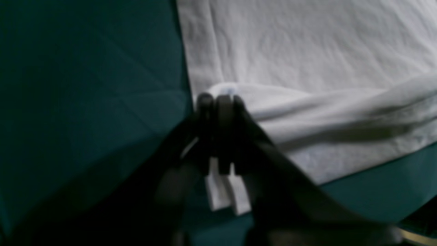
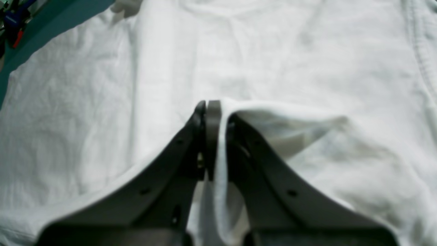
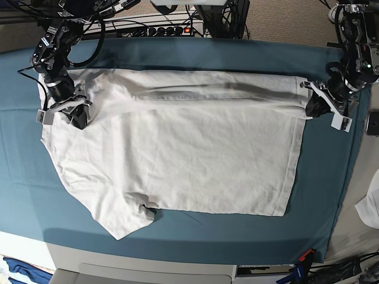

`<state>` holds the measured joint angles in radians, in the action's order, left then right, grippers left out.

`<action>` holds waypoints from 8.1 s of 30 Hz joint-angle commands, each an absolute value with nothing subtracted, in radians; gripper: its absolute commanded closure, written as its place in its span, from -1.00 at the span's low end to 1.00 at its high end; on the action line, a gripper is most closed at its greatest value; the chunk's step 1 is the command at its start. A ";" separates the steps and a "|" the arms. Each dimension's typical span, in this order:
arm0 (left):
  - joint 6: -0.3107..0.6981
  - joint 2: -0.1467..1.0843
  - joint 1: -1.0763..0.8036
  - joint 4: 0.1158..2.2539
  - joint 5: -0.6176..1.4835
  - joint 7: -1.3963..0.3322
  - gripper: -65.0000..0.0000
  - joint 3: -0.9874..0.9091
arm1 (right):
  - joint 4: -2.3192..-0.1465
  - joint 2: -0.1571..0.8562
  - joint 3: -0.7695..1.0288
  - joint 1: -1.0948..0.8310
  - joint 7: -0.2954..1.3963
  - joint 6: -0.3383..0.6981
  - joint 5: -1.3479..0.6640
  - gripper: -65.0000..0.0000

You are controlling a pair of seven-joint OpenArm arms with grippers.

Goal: Fold the T-shirt properly

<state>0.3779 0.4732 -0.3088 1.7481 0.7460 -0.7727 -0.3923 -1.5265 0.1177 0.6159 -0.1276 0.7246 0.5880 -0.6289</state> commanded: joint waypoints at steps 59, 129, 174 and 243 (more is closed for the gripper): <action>0.289 0.585 -0.419 1.788 0.719 -0.797 -0.04 -0.581 | -1.542 0.158 1.014 -0.321 0.882 0.545 -0.876 0.08; 0.402 0.489 -0.426 1.687 1.021 -1.000 1.00 -0.418 | -1.543 0.164 1.014 -0.341 0.885 0.636 -0.880 1.00; 0.432 0.502 -0.501 1.701 1.010 -0.995 1.00 -0.439 | -1.542 0.152 0.930 -0.299 0.867 0.580 -0.836 0.98; 0.473 0.529 -0.606 1.733 0.919 -0.994 0.55 -0.449 | -1.768 0.171 0.964 -0.626 0.848 0.605 -0.771 0.55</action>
